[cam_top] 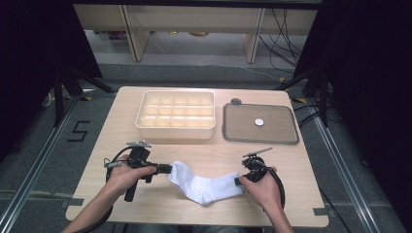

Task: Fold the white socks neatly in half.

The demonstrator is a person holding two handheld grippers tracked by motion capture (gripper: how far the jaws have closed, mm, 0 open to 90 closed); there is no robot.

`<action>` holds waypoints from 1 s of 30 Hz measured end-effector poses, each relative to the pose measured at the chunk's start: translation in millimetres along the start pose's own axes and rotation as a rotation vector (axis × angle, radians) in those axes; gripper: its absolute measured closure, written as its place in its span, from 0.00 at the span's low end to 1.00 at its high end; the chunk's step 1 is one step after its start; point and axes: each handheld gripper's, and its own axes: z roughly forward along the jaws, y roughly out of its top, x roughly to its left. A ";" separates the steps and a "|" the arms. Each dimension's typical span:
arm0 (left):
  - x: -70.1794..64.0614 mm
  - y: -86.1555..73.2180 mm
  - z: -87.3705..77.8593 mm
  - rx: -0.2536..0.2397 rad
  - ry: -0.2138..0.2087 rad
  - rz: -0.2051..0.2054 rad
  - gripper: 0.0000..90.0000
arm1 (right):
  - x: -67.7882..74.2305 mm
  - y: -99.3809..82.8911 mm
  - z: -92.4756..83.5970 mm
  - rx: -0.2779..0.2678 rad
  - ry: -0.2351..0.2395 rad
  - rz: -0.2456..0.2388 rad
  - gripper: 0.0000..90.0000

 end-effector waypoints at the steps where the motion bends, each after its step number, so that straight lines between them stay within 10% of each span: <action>1: -0.3 0.5 -0.1 -0.001 0.001 -0.001 0.96 | 1.2 0.3 0.3 0.002 0.000 -0.001 0.89; 30: -14.5 12.3 14.5 0.000 -0.028 0.026 0.96 | 17.6 1.9 7.7 -0.030 0.009 0.013 0.88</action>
